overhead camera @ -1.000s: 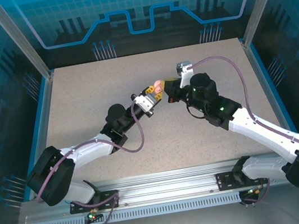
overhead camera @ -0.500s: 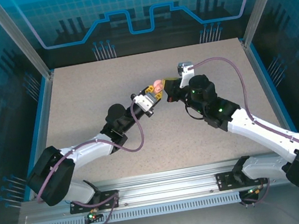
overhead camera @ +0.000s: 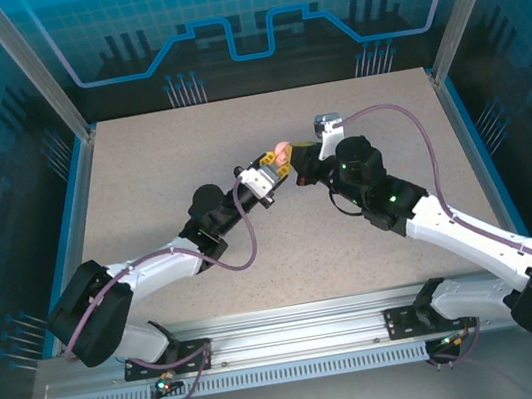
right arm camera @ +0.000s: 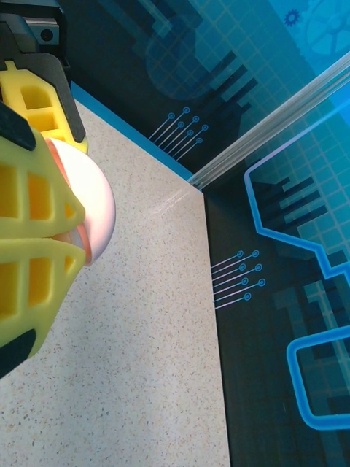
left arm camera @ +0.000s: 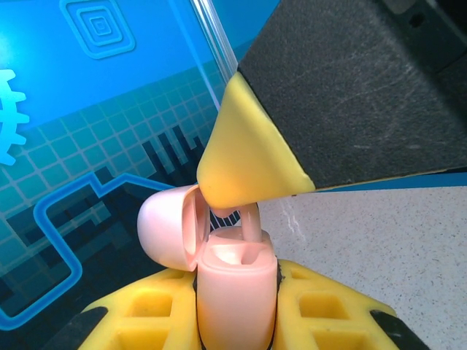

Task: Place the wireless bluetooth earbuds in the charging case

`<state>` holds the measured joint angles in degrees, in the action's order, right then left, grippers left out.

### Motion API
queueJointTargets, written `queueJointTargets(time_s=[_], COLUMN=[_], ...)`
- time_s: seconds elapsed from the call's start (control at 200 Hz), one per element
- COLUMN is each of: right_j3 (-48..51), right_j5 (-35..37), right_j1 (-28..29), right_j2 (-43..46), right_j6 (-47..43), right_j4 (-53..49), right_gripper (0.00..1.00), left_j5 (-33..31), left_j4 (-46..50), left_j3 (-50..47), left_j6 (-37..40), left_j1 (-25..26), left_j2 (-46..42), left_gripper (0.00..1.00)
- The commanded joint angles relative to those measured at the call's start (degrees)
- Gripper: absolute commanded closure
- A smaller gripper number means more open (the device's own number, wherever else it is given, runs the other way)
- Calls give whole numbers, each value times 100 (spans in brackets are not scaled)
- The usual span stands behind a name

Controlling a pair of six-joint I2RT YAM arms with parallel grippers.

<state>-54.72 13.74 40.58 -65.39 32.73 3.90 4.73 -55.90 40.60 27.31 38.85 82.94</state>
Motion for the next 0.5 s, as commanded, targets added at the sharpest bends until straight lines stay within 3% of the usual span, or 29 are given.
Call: queueJointTargets(time_s=[0.0,0.145,0.495], right_j3=[57,-114,-99], right_j5=[-96,-370,-232], right_j1=[114,113,106], right_j2=[-15,-302,-390], right_j6=[-75,-161,-151], right_j4=[-142,-225,-276], right_gripper=[98,99,99], left_j5=[-21,-16,-38], left_j4=[-230,-225,-243], left_j3=[263,266,230], left_j6=[-15,-50,-47], left_j1=[14,13,12], left_j2=[-102,-102,-146], left_gripper=[100,100,100])
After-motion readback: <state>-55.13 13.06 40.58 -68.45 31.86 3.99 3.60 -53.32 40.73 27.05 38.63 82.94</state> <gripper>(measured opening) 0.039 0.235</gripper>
